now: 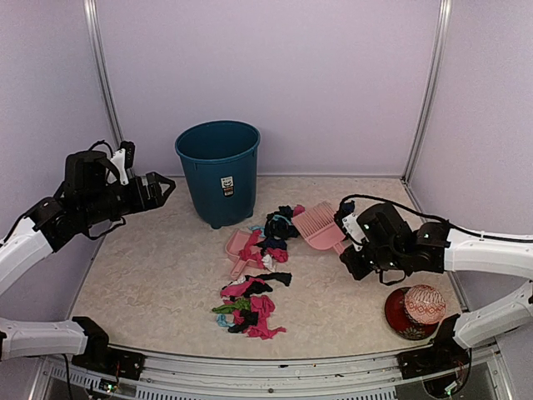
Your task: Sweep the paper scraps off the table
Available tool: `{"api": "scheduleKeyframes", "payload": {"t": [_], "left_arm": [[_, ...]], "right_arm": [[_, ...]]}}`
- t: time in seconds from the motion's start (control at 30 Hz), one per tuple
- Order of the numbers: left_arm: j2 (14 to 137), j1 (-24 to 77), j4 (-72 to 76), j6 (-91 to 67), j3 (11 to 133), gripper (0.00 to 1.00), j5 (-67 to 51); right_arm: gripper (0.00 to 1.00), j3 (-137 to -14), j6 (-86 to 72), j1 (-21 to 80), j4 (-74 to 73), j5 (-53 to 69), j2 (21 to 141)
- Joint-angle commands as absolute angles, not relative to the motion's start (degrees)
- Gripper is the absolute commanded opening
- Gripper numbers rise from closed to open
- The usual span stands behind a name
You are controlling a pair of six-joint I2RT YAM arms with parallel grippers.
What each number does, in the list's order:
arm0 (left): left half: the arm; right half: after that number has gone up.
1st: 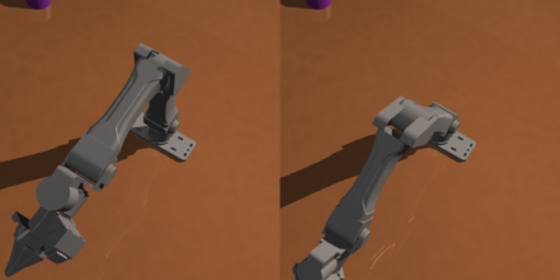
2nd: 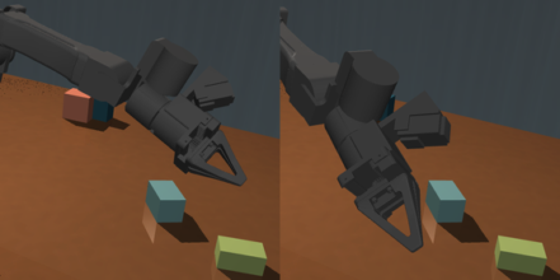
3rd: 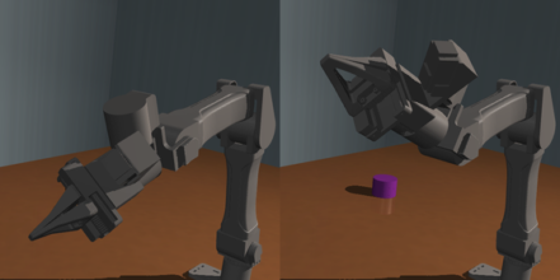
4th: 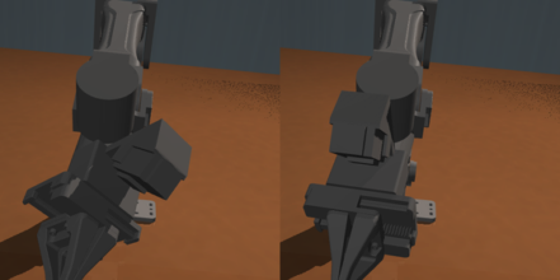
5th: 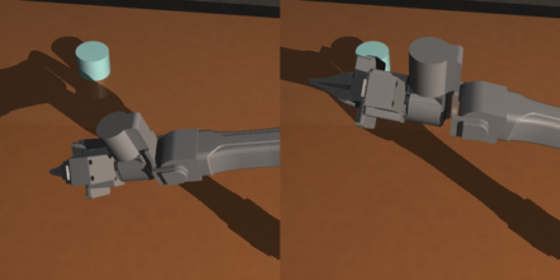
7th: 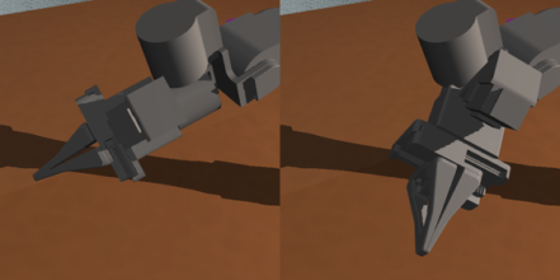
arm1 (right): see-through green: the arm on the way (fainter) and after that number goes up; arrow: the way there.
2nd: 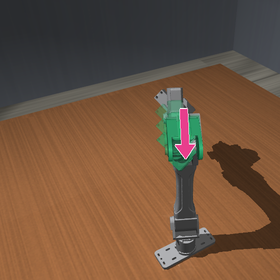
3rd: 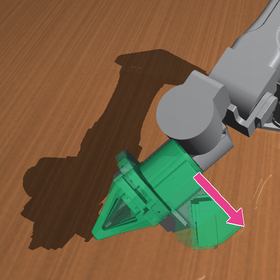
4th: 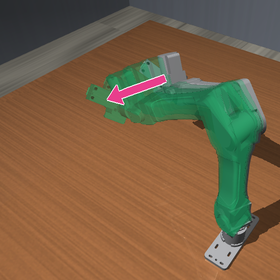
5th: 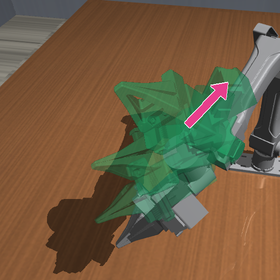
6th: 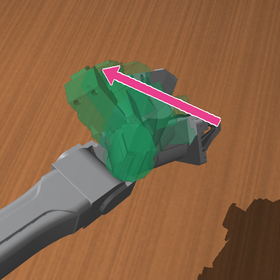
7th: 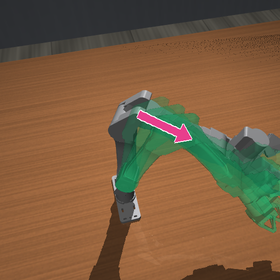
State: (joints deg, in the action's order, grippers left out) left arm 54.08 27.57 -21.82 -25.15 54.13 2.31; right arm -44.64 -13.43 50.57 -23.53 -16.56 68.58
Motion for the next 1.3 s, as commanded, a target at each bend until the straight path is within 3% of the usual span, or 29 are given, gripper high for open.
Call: {"api": "scheduleKeyframes", "payload": {"t": [0.0, 0.23, 0.5, 1.27], "left_arm": [[52.6, 29.7, -19.6, -30.8, 53.0, 0.99, -6.6], [52.5, 33.5, -16.4, -35.2, 49.7, 0.99, -14.1], [53.4, 39.7, -7.3, -39.3, 44.2, 0.99, -20.3], [67.2, 52.0, 6.7, -43.1, 42.5, 0.98, -22.5]], "right_arm": [[0.0, -43.8, -5.4, 52.3, -16.8, -12.2, 65.6], [0.0, -42.1, 5.2, 55.8, -10.8, -4.2, 64.4], [0.0, -40.6, 15.2, 61.4, -6.7, -4.1, 65.9], [0.0, -44.1, 25.9, 65.8, -1.0, -4.2, 69.9]]}}
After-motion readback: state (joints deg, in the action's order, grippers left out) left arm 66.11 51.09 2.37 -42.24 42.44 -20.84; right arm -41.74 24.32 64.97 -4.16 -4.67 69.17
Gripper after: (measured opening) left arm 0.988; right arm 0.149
